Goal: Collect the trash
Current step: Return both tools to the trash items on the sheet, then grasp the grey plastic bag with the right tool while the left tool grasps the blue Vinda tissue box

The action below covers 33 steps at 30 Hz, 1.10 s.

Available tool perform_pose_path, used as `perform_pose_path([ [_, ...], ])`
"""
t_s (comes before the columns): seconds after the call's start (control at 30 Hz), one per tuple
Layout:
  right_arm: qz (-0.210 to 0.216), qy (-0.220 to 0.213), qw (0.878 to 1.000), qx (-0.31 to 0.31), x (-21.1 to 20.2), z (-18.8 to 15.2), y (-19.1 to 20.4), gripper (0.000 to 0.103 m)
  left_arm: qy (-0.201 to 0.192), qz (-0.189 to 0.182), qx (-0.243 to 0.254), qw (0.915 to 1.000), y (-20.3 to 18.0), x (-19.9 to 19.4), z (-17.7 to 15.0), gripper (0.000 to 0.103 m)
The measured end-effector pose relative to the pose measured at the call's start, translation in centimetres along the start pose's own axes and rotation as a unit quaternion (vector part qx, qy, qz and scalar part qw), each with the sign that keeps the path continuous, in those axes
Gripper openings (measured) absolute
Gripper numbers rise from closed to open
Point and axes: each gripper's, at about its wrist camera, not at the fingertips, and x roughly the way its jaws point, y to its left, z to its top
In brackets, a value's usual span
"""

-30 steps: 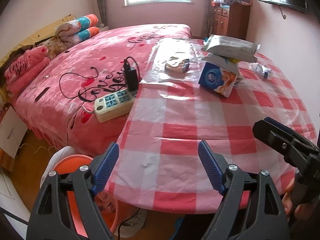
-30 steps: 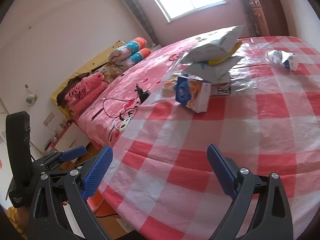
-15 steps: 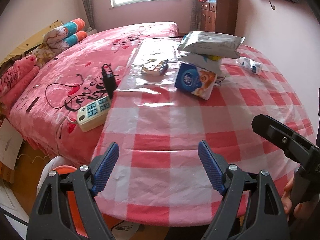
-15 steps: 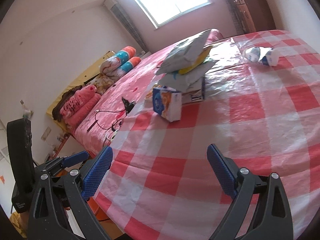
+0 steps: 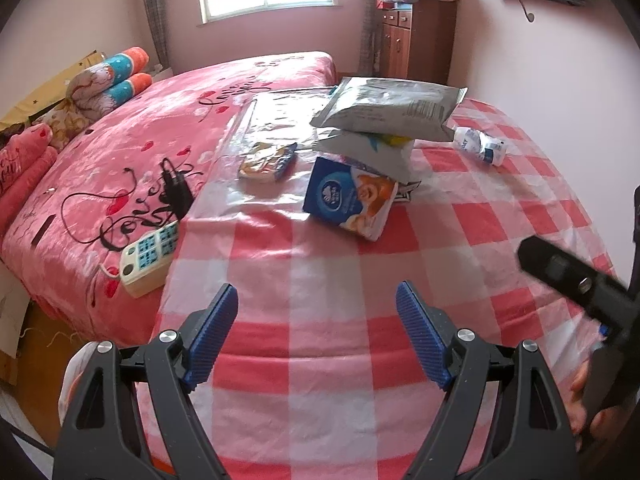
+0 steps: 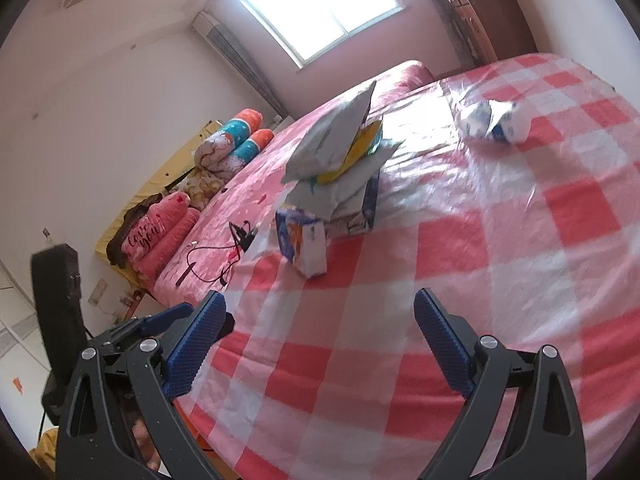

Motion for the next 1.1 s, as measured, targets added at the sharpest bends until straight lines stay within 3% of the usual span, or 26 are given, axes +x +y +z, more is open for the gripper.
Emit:
perform_pose_path([
  [0.3,-0.031,0.007,0.997,-0.064,0.3,4.3,-0.5,0.094,-0.001,-0.021,0.003,0.9998,0.4,2.9,1.5,0.082],
  [0.67,-0.06,0.034,0.976,-0.205,3.4,9.5,3.7,0.094,-0.002,-0.055,-0.009,0.9984,0.7,5.0,2.1,0.082],
  [1.0,-0.097,0.087,0.94,-0.315,9.9,13.2,5.8,0.094,0.01,-0.066,-0.036,0.9971,2.2,5.6,1.5,0.082],
  [1.1,-0.101,0.117,0.923,-0.353,12.4,13.2,6.4,0.094,0.012,-0.067,-0.035,0.9971,2.3,5.8,1.5,0.082],
])
